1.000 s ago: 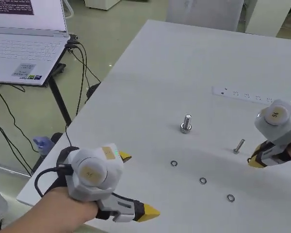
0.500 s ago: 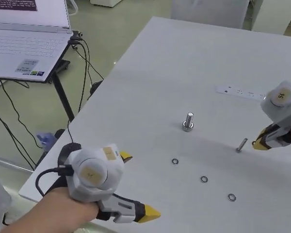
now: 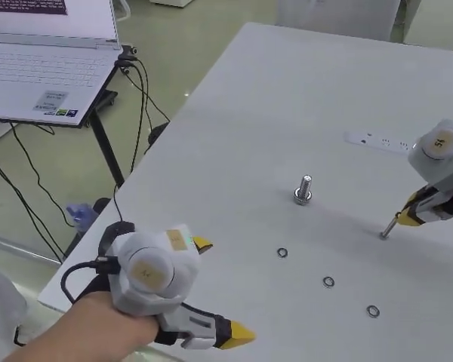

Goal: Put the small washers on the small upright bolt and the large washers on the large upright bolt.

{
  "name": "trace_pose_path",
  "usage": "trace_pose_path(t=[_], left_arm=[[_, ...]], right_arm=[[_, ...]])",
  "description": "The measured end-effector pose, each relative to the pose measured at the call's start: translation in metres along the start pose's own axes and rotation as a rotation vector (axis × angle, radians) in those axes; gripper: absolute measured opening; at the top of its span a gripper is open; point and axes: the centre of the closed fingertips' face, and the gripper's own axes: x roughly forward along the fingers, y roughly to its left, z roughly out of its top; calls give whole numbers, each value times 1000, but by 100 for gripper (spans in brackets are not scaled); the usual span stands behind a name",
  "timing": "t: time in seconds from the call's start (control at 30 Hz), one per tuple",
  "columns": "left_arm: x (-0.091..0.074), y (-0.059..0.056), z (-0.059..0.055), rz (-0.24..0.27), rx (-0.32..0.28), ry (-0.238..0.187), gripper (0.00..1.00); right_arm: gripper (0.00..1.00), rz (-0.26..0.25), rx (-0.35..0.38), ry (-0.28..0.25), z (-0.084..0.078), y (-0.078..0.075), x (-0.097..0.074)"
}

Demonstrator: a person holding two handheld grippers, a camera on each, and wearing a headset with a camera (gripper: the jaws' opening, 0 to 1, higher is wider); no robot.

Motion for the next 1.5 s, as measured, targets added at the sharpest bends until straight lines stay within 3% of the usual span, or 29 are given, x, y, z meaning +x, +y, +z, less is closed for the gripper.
trace_pose_path(t=[0.6,1.5], left_arm=[[3,-2,-9,-11,-21,15,85],[12,-3,-8,-36,-14,23,83]], right_arm=[[13,7,-10,27,-4,-3,12],[13,24,-17,50,-12,-1,38]])
